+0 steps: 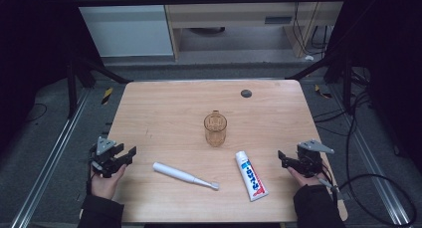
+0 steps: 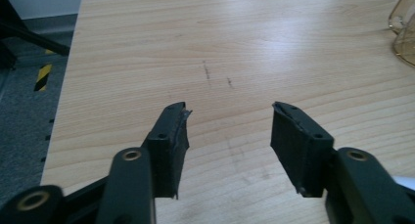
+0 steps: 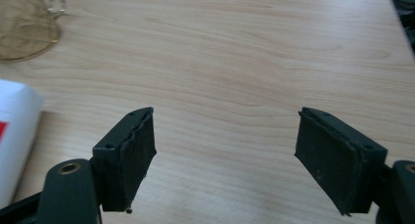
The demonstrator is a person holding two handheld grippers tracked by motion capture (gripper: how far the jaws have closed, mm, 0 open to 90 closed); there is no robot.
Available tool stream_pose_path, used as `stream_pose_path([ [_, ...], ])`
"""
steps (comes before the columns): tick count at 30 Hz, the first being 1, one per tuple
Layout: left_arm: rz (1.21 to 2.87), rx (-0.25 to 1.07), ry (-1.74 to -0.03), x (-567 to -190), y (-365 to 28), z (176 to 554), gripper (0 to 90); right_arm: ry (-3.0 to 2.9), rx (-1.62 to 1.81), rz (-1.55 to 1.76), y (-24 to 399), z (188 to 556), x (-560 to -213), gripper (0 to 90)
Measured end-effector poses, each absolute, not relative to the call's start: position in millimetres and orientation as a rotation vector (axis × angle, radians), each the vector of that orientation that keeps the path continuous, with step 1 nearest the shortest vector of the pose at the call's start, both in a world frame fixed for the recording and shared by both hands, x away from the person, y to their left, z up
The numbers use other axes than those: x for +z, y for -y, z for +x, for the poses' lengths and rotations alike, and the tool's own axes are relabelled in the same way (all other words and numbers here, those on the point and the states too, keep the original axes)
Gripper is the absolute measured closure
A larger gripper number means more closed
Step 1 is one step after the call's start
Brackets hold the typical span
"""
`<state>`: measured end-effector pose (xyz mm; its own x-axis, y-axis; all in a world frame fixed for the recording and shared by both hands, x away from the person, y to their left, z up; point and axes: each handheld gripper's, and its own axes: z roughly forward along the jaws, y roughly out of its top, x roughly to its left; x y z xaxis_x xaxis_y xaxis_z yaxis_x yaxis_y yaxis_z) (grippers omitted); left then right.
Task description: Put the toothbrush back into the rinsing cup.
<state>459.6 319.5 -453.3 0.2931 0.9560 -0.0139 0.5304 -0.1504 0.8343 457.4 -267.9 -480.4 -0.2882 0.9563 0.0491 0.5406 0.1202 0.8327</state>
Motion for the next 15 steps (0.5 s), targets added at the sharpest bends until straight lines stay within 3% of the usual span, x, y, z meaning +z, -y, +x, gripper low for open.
stream_pose_path([
  [7, 1.835, 0.648, -1.291, -450, -307, 456, 61.3, -1.915, 1.056, 1.404, 262, 451, -477, 23.5],
  [15, 1.905, 0.606, -1.214, -447, -288, 453, 68.3, -1.938, 1.107, 1.319, 244, 442, -467, 25.3],
])
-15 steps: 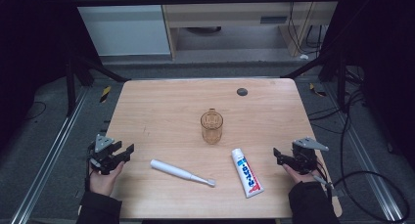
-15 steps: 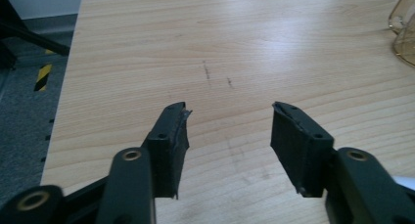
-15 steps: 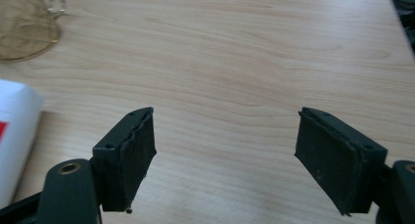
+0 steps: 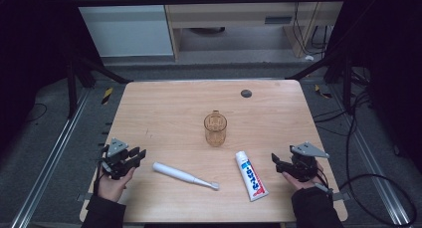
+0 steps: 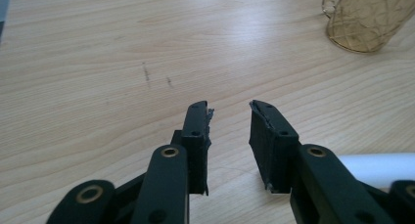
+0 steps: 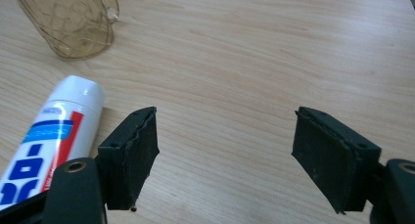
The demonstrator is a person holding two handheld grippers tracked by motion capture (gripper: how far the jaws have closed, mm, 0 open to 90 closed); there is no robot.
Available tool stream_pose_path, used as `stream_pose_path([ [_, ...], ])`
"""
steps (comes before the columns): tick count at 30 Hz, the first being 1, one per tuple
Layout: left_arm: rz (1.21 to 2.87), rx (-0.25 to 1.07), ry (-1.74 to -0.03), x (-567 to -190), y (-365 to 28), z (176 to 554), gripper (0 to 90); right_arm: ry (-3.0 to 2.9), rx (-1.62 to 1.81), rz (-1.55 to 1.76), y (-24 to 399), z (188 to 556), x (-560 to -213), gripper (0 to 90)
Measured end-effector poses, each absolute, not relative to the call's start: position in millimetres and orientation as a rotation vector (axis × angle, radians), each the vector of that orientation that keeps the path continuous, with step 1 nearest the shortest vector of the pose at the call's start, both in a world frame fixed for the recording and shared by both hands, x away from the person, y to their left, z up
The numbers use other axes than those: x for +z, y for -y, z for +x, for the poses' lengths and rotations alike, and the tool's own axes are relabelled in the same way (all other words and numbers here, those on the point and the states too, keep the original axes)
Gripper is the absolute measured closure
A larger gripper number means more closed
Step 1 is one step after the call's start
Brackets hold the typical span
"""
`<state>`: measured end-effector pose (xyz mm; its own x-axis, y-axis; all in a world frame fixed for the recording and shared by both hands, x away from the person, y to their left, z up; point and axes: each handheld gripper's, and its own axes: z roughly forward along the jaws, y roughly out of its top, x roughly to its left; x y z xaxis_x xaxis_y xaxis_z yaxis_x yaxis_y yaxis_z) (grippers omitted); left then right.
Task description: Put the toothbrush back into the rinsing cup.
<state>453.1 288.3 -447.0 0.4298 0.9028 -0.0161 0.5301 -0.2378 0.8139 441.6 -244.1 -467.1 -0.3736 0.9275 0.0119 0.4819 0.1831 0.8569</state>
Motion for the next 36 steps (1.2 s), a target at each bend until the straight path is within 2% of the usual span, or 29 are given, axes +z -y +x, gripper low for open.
stream_pose_path([
  [4, 1.943, 0.587, -1.186, -448, -281, 453, 70.0, -1.962, 1.123, 1.301, 239, 440, -467, 25.3],
  [13, 2.034, 0.515, -1.124, -455, -261, 457, 82.2, -2.010, 1.121, 1.288, 231, 440, -468, 25.9],
  [21, 2.093, 0.470, -1.113, -462, -246, 462, 88.0, -2.033, 1.116, 1.277, 230, 442, -471, 26.8],
  [36, 2.155, 0.427, -1.093, -471, -240, 466, 88.9, -2.060, 1.096, 1.280, 229, 443, -474, 26.9],
])
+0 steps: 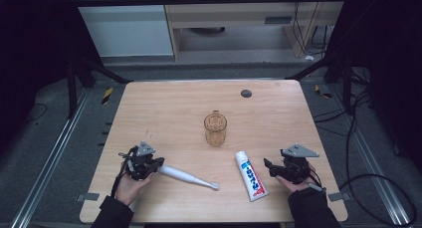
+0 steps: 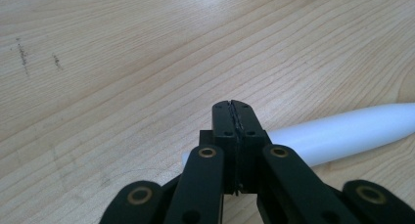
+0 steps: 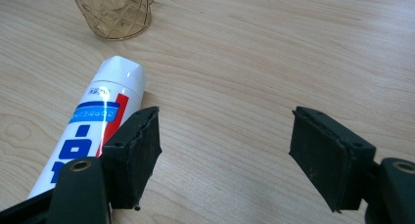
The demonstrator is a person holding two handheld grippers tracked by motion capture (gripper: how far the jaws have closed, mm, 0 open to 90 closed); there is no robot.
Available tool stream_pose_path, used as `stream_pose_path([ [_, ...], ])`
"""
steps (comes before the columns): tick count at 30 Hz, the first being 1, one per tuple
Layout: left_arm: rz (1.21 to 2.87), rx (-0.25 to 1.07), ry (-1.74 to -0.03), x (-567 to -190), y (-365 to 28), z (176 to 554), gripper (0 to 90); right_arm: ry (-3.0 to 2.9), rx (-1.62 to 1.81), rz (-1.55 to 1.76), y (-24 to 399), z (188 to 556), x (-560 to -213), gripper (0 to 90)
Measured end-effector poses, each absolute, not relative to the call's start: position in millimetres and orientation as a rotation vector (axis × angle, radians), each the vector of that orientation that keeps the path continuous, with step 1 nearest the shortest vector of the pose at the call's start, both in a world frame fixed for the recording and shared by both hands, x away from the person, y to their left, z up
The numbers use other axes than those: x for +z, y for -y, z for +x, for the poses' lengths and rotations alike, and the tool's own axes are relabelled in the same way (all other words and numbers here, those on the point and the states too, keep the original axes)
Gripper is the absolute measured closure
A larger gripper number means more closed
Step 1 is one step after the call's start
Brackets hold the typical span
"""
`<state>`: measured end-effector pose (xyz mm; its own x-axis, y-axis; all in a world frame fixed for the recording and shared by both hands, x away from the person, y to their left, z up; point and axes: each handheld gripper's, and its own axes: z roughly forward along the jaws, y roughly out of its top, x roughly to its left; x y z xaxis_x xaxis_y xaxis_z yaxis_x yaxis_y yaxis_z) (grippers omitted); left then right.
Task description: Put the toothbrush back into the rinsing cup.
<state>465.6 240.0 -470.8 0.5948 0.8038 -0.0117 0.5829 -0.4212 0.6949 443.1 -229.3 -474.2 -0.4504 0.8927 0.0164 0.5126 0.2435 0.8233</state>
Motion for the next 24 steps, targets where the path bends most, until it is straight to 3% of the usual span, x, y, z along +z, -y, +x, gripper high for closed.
stream_pose_path([
  [24, 2.186, 0.394, -1.080, -473.5, -237.7, 459.9, 88.9, -2.064, 1.085, 1.282, 230.5, 443.4, -475.0, 26.8],
])
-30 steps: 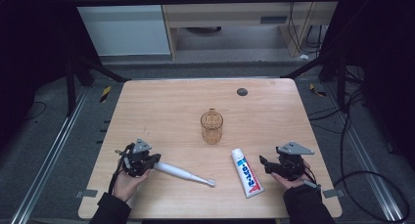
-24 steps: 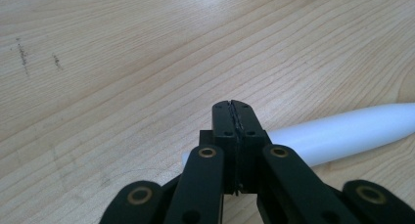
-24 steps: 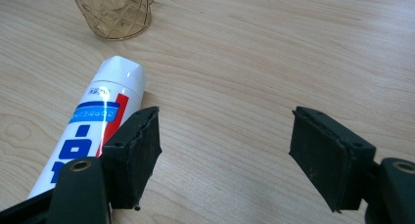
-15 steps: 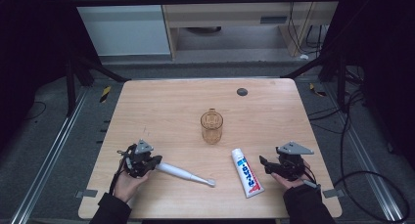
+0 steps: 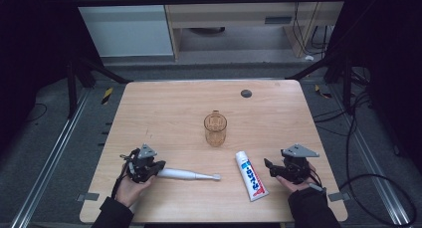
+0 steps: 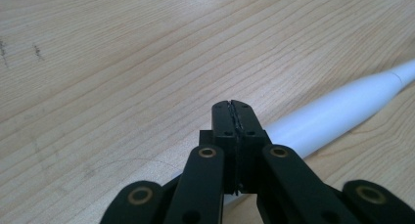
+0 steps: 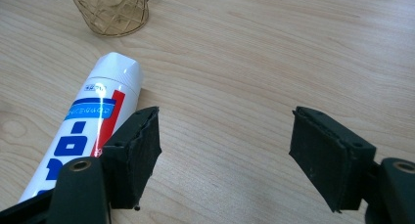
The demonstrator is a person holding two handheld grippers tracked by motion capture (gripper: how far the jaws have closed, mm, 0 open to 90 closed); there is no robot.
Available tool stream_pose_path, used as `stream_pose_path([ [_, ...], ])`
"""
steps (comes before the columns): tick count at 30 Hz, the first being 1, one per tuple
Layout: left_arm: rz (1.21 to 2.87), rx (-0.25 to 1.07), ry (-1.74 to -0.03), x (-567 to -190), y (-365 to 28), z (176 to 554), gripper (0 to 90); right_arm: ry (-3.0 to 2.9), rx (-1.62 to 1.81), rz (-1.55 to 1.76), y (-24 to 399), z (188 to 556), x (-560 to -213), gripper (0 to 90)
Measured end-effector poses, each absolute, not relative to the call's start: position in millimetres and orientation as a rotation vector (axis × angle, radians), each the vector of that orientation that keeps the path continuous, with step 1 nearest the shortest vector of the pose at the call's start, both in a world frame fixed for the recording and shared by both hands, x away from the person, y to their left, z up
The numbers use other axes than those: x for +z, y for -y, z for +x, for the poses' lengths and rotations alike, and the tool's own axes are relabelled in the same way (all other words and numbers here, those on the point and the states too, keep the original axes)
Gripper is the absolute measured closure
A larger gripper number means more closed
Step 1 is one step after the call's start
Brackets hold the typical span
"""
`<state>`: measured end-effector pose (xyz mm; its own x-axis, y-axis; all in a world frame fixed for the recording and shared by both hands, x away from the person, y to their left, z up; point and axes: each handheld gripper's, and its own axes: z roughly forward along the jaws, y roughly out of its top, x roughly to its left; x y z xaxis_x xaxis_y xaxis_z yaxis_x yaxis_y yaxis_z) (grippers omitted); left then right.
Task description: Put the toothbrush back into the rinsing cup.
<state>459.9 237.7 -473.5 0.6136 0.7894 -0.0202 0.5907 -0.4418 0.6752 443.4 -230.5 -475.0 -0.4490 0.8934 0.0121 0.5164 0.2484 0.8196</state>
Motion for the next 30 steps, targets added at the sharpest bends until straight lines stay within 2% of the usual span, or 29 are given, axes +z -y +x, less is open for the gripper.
stream_pose_path([
  [30, 2.221, 0.351, -1.065, -474, -237, 444, 89.0, -2.054, 1.082, 1.286, 232, 443, -474, 26.9],
])
